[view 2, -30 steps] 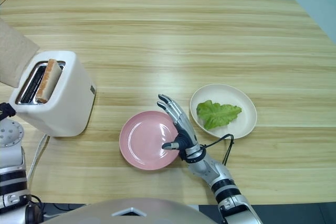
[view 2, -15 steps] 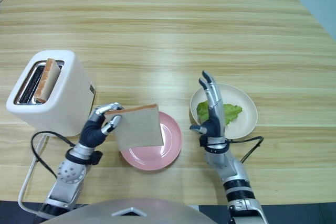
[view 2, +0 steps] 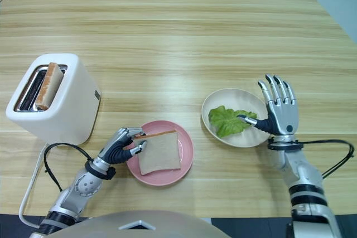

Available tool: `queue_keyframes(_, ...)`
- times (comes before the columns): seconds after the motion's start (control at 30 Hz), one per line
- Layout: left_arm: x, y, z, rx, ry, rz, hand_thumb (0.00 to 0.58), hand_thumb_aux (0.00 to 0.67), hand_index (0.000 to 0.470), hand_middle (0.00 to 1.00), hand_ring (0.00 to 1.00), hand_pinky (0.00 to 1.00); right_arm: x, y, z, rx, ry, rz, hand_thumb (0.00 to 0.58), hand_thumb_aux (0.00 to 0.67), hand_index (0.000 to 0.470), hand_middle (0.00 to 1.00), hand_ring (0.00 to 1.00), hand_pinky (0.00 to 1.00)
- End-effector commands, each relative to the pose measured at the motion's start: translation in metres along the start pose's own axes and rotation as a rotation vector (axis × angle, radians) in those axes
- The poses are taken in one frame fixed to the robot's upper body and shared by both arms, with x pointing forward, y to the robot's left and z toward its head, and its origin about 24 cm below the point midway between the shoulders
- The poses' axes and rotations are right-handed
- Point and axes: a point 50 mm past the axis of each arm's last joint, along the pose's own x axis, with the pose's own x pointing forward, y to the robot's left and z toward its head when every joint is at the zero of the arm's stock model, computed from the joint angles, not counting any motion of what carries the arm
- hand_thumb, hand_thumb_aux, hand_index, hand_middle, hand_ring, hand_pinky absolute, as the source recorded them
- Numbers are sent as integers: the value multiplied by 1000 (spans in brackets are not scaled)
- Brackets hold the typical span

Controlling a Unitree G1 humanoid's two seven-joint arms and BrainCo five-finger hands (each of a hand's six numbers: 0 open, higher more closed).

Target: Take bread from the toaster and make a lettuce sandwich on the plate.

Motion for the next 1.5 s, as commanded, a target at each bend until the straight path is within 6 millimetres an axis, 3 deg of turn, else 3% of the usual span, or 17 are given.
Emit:
queue_keyframes(0.03, -1, 3, -9, 123, 34, -1, 580, 670, 470, 651, 651, 651, -2, 13, -7, -81, -24, 170, 0, 0, 0, 0, 0, 0)
queue_keyframes(0.07, 0, 3, -10, 144, 38, 5, 580, 670, 470, 502, 502, 502, -3, 17, -6, -89, -36, 206, 0, 0, 0, 0, 0, 0)
queue_keyframes(0.1, 0, 4, -11, 165, 39, 9, 580, 670, 470, 259, 259, 259, -4, 21, -5, -92, -51, 242, 0, 0, 0, 0, 0, 0)
queue_keyframes(0.13, 0, 5, -11, 178, 40, 14, 580, 670, 470, 78, 78, 78, -5, 24, -4, -96, -62, 272, 0, 0, 0, 0, 0, 0)
queue_keyframes(0.17, 0, 6, -11, 192, 40, 20, 570, 583, 409, 0, 0, 0, -7, 26, -3, -99, -69, 294, 0, 0, 0, 0, 0, 0)
queue_keyframes(0.23, 0, 8, -12, 213, 41, 31, 521, 457, 321, 0, 0, 0, -10, 26, -3, -100, -82, 310, 0, 0, 0, 0, 0, 0)
queue_keyframes(0.3, -1, 11, -12, 233, 43, 40, 494, 413, 289, 0, 0, 0, -14, 23, 0, -89, -113, 316, 0, 0, 0, 0, 0, 0)
queue_keyframes(0.53, -1, 20, -6, 273, 19, 65, 480, 391, 275, 0, 0, 0, -23, 31, -1, -75, -122, 421, 0, 0, 0, 0, 0, 0)
queue_keyframes(0.63, -2, 24, 2, 280, -3, 81, 484, 397, 278, 0, 0, 0, -25, 33, -3, -68, -119, 457, 340, 239, 168, 0, 0, 0)
queue_keyframes(0.67, -2, 26, 4, 282, -10, 89, 491, 407, 286, 0, 0, 0, -26, 34, -3, -62, -120, 465, 462, 368, 258, 0, 0, 0)
queue_keyframes(0.8, -3, 30, 8, 284, -20, 103, 503, 426, 299, 0, 0, 0, -27, 35, -3, -53, -129, 459, 559, 541, 380, 0, 0, 0)
queue_keyframes(0.9, -5, 31, 7, 285, -10, 107, 514, 444, 311, 0, 0, 0, -24, 32, 0, -49, -146, 404, 580, 670, 470, 0, 0, 0)
queue_keyframes(1.07, -8, 37, 6, 291, 6, 161, 528, 470, 330, 0, 0, 0, -15, 21, 6, -50, -180, 256, 580, 670, 470, 0, 0, 0)
queue_keyframes(1.13, -9, 46, 9, 298, -15, 242, 551, 520, 365, 0, 0, 0, -7, 12, 12, -56, -195, 150, 580, 670, 470, 0, 0, 0)
queue_keyframes(1.23, -13, 59, 11, 305, -30, 366, 555, 531, 372, 0, 0, 0, 3, -7, 26, -40, -231, -25, 580, 670, 470, 0, 0, 0)
queue_keyframes(1.4, -14, 74, 15, 316, -64, 502, 530, 473, 332, 0, 0, 0, 10, -28, 75, 107, -366, -179, 580, 670, 470, 0, 0, 0)
queue_keyframes(1.5, -14, 84, 17, 351, -82, 576, 449, 352, 247, 0, 0, 0, 6, -26, 126, 284, -522, -160, 580, 670, 470, 0, 0, 0)
